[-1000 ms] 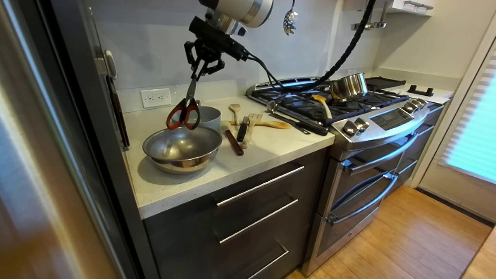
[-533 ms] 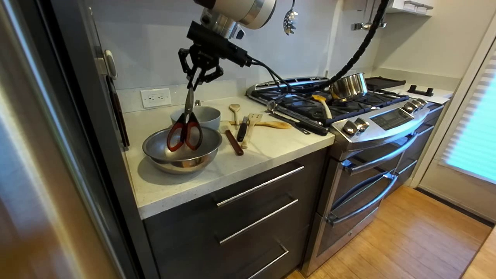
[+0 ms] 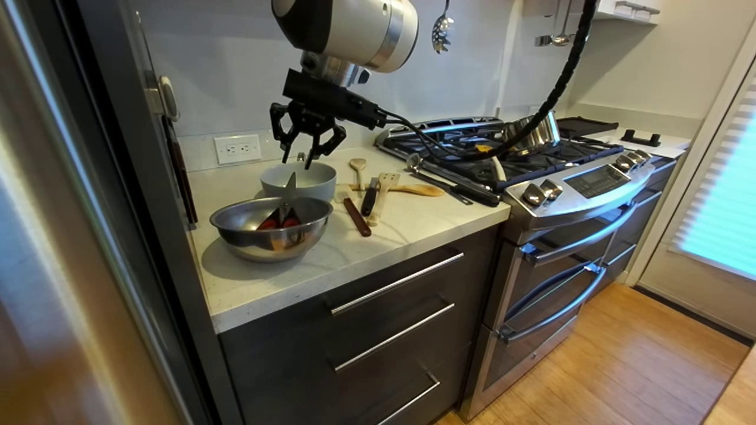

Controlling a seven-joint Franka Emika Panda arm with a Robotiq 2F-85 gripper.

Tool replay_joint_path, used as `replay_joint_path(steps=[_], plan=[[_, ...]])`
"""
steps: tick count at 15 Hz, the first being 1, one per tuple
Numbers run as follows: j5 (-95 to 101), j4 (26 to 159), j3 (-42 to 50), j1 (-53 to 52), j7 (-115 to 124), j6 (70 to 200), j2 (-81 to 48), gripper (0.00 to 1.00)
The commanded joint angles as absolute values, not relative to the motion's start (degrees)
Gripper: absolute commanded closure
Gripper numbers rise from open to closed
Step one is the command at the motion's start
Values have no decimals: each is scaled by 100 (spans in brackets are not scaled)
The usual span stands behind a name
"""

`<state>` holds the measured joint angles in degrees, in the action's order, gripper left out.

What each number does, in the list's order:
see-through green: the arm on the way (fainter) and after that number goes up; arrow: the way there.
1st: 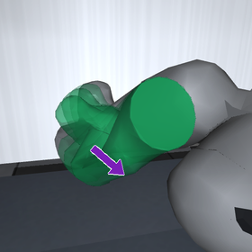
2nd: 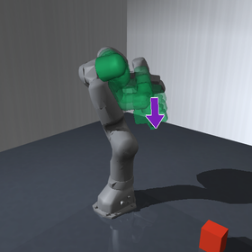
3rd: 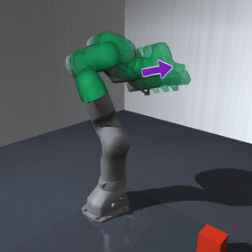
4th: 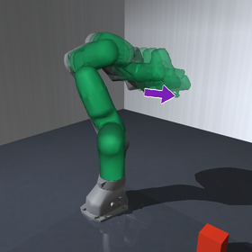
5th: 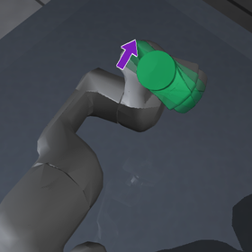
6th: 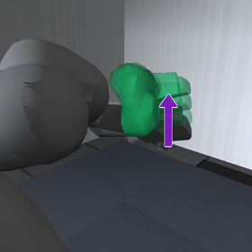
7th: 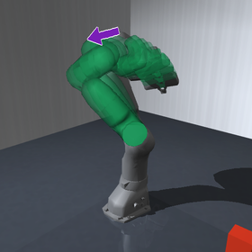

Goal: Move the scissors to the silver bowl

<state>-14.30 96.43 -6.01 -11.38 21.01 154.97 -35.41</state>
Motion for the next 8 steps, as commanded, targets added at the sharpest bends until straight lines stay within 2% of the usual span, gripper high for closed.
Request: replay_joint_path(steps=[1,4,8], plan=[[-1226,9934,-200,-1220,2344,15537,-3185,23],[-1542,10077,-254,-902,2269,15711,-2790,2],[-1441,9765,-201,-785,2237,15615,-2828,0]])
